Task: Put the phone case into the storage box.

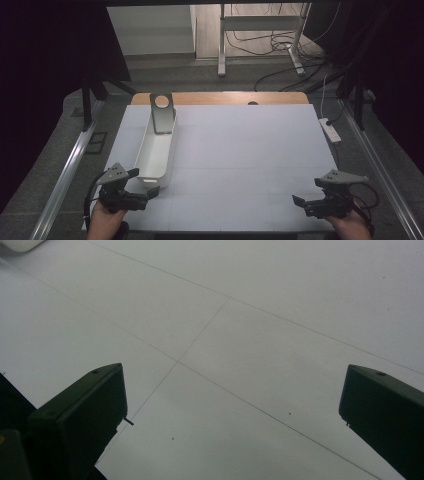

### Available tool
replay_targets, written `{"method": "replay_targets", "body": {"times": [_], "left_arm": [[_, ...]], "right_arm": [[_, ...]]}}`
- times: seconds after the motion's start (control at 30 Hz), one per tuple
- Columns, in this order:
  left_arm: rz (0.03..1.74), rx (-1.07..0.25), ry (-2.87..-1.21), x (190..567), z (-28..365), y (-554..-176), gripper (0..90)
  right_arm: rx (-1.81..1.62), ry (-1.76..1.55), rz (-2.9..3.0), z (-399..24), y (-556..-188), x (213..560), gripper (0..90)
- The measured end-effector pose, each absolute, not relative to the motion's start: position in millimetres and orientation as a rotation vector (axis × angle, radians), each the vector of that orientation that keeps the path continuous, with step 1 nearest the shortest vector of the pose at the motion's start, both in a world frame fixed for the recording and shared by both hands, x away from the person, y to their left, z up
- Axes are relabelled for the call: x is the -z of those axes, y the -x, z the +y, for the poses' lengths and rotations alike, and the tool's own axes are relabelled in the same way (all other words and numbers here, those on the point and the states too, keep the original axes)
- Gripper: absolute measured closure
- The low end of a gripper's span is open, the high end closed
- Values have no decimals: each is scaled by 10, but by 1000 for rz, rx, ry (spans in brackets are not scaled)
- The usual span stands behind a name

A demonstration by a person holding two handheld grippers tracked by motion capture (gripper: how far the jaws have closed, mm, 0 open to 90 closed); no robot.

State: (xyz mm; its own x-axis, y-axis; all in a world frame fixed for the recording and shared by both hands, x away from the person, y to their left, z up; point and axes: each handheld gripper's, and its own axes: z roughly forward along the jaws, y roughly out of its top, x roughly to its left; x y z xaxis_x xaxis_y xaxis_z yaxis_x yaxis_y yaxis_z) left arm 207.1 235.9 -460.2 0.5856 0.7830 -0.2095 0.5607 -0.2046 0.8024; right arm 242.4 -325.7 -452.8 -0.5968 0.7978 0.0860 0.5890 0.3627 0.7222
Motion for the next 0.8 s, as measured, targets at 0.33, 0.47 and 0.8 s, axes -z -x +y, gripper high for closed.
{"method": "replay_targets", "body": {"times": [0.33,0.47,0.8], "left_arm": [[1079,-317,-1924,4634,2339,-1995,6],[1080,-323,-1948,4653,2325,-1969,6],[1079,-324,-1982,4678,2296,-1964,4]], "right_arm": [[-1070,-1231,2348,-3257,-2423,4528,0],[-1068,-1231,2348,-3256,-2425,4528,0],[-1067,-1231,2348,-3256,-2424,4527,0]]}}
